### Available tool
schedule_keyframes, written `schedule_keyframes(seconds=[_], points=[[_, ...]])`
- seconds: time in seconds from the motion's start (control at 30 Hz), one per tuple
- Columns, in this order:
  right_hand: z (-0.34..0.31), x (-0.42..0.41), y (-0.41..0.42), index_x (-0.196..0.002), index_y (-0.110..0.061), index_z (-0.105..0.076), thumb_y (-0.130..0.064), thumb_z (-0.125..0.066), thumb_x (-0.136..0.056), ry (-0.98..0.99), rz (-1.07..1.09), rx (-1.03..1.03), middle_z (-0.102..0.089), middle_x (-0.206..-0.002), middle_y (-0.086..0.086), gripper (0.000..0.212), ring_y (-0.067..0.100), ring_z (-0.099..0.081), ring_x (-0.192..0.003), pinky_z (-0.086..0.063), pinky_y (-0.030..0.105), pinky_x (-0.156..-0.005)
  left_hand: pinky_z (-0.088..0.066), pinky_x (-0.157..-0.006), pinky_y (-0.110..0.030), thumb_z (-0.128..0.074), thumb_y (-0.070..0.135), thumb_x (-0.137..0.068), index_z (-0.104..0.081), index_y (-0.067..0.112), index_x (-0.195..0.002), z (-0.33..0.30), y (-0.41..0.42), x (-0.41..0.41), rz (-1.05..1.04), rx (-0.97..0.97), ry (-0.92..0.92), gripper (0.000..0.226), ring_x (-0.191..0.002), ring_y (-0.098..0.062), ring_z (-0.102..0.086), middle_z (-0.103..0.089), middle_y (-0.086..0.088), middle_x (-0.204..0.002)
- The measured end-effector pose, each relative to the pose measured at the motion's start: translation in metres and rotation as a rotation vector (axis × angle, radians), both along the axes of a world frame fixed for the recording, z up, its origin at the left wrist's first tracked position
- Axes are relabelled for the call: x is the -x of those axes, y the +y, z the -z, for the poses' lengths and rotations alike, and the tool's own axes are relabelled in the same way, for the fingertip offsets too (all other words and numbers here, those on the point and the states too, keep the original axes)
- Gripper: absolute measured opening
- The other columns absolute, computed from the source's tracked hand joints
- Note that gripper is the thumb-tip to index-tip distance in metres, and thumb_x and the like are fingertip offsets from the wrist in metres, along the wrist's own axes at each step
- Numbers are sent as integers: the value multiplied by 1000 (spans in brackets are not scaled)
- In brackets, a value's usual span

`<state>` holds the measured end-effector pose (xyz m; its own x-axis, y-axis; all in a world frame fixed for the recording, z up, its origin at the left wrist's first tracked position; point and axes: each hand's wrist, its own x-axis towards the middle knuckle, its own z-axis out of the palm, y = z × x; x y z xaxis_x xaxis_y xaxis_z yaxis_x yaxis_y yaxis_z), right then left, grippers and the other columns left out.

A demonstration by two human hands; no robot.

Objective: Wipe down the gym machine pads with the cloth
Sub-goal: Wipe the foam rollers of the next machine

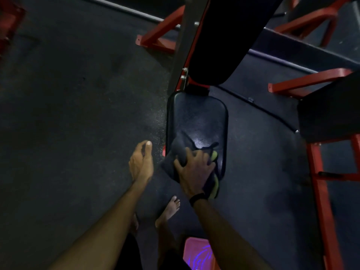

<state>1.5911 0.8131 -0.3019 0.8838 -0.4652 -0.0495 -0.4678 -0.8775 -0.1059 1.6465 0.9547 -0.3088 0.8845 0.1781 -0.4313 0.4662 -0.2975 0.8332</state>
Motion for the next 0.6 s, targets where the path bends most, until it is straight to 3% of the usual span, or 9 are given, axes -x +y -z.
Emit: schedule_keyframes(seconds=[0.1, 0.17, 0.27, 0.4, 0.47, 0.6], points=[[-16, -4, 10, -95, -26, -68, -60, -50, -83, -43, -27, -101, -59, -93, 3, 40, 26, -53, -92, -33, 44, -81, -53, -75, -39, -58, 45, -98, -68, 21, -84, -18, 9, -7, 116, 189, 193, 29, -86, -31, -67, -68, -4, -83], [-35, -15, 17, -99, -23, -70, -56, -56, -87, -111, 99, -264, -63, -100, 4, 38, 27, -54, -102, -31, 44, -89, -46, -59, -30, -61, 42, -96, -67, 15, -79, -39, 13, -10, 221, 232, 319, 33, -71, -26, -65, -69, -6, -75], [-58, -34, 28, -108, -19, -69, -58, -55, -91, -157, 383, -578, -67, -112, 8, 45, 30, -55, -114, -38, 50, -101, -46, -57, -28, -70, 38, -90, -66, 7, -83, -68, 17, -16, 345, 318, 418, 32, -62, -24, -65, -70, -6, -70], [-101, -62, 42, -118, -17, -65, -60, -51, -93, -304, 525, -939, -69, -117, 6, 51, 29, -61, -113, -50, 47, -96, -53, -55, -22, -78, 11, -84, -68, 12, -89, -113, 22, -35, 456, 329, 223, 11, -73, -19, -67, -71, -2, -79], [-112, -71, 41, -125, -12, -60, -58, -52, -95, -266, 526, -1037, -66, -123, 7, 55, 28, -60, -115, -50, 44, -98, -57, -64, -26, -78, 4, -83, -70, 11, -89, -126, 27, -48, 471, 260, 107, 13, -84, -21, -69, -73, -3, -85], [-148, -77, 38, -102, -19, -57, -73, -56, -83, -73, 358, -1113, -64, -113, 6, 58, 34, -62, -116, -54, 48, -94, -58, -80, -40, -78, 12, -81, -72, 9, -96, -158, 47, -73, 556, -21, -114, 17, -90, -21, -70, -75, -4, -94]])
